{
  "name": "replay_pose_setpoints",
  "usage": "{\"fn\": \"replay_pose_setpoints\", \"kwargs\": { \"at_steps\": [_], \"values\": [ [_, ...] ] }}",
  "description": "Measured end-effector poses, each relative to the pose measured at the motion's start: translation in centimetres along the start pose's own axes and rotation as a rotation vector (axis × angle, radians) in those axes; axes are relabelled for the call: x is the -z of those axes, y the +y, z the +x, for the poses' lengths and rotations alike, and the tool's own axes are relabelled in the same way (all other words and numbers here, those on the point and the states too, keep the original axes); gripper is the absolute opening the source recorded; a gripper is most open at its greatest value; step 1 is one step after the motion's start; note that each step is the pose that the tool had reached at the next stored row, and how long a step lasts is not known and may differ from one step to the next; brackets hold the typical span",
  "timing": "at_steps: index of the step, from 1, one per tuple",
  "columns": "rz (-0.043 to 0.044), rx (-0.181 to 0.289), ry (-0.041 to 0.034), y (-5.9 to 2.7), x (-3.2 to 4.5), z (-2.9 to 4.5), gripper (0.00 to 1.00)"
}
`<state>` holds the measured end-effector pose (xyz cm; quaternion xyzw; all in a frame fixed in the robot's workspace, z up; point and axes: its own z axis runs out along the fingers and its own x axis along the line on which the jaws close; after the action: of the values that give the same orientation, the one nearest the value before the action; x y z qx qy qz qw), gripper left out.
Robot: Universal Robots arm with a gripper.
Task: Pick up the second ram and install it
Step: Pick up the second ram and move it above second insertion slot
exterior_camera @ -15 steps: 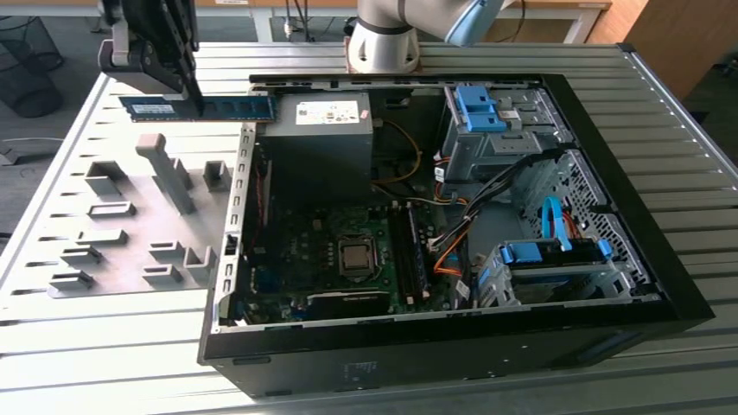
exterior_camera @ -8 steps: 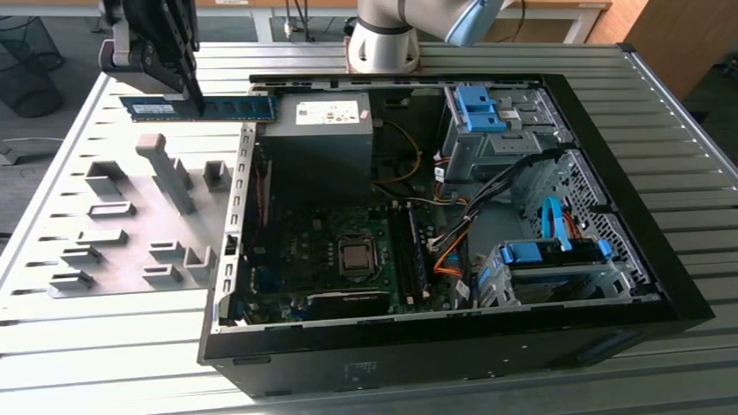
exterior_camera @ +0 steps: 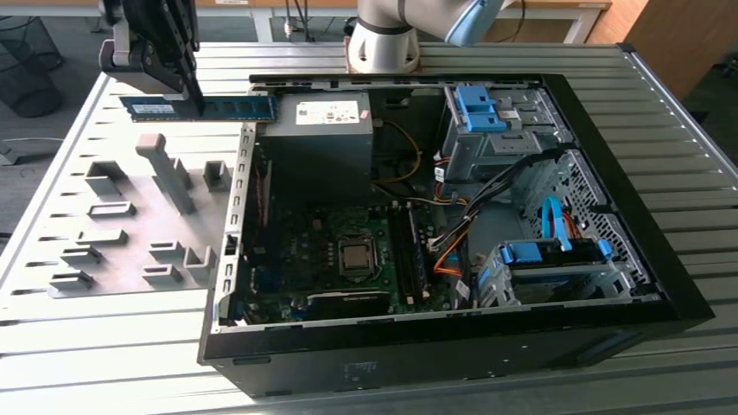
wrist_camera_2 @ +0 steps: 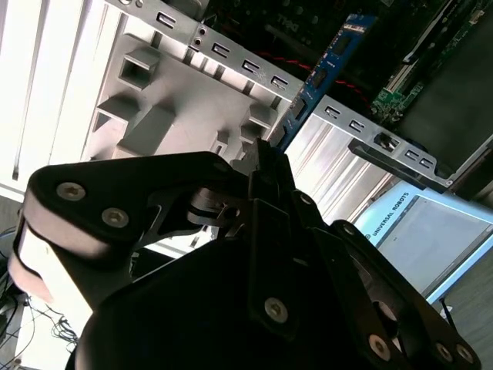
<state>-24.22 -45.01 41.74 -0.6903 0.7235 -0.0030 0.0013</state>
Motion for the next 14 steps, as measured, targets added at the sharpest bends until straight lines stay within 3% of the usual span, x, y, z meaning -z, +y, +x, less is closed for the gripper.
{"fn": "replay_pose_setpoints", "kwargs": {
  "at_steps": [14],
  "values": [
    [0.0001,0.000,0.0000,-2.48,-0.02,-0.12,0.14]
  ]
}}
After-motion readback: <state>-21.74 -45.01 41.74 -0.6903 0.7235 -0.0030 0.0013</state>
